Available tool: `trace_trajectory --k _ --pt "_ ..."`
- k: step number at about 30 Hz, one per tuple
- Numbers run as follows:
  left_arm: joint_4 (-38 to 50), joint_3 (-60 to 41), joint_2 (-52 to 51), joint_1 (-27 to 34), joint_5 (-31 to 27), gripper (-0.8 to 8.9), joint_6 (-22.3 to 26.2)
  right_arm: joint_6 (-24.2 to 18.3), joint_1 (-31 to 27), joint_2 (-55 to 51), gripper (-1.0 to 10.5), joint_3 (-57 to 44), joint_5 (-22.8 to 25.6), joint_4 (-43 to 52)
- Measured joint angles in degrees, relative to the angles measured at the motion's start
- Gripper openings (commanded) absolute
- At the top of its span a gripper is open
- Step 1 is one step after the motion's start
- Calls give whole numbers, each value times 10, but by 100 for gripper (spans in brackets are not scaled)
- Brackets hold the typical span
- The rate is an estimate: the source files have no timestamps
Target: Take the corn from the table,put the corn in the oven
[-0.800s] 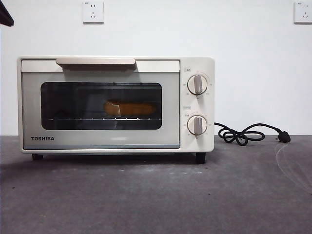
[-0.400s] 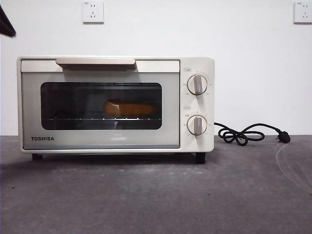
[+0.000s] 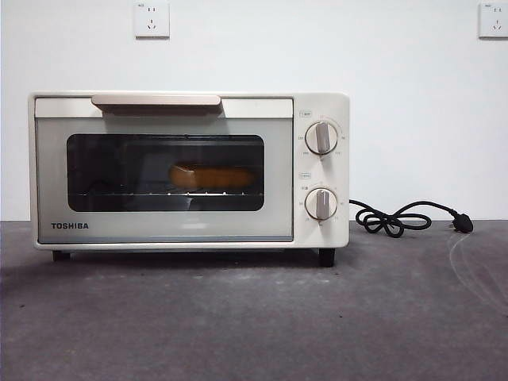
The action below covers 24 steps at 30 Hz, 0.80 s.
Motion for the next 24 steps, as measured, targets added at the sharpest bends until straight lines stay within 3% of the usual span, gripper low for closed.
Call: trace_trajectory --k 7,10,15,24 --pt "7 -2 -34 36 0 -4 68 0 0 0 -16 0 0 0" --pt "55 -28 -55 53 16 -4 76 0 0 0 -16 0 0 0" --pt "170 -125 -112 66 61 -4 83 0 0 0 -16 0 0 0" --pt "170 -344 -238 85 62 -4 110 0 0 0 -16 0 0 0"
